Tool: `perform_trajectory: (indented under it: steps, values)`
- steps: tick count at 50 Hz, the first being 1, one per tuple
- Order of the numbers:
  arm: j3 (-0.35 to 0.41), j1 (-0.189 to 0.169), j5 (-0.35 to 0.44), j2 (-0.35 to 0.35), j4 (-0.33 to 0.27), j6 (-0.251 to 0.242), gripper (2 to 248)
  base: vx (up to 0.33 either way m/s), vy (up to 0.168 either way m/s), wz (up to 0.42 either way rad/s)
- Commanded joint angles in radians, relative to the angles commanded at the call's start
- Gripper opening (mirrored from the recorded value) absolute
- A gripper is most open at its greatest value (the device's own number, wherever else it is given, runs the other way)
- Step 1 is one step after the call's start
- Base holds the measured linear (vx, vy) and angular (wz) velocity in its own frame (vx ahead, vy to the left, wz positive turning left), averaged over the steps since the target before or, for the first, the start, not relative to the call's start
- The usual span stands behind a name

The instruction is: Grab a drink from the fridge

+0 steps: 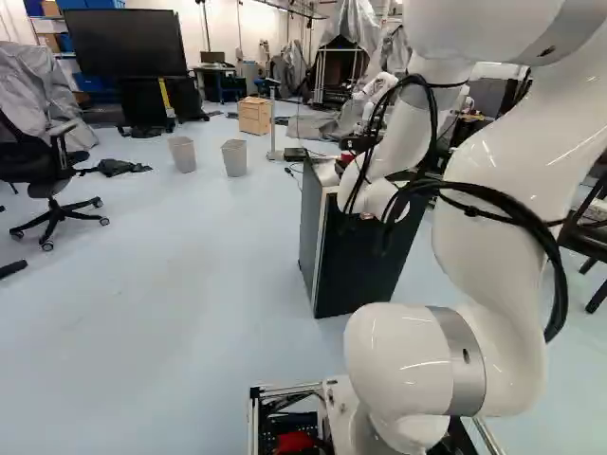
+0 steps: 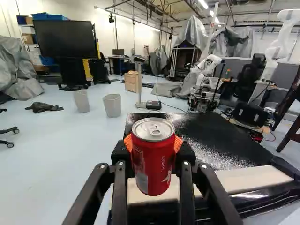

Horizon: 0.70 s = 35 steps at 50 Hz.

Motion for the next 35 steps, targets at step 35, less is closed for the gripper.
perform_trajectory:
  steps: [35]
  values:
    - [0.254,0.117,-0.158,0.271,0.103,-0.004,99,0.0,0.0,0.0]
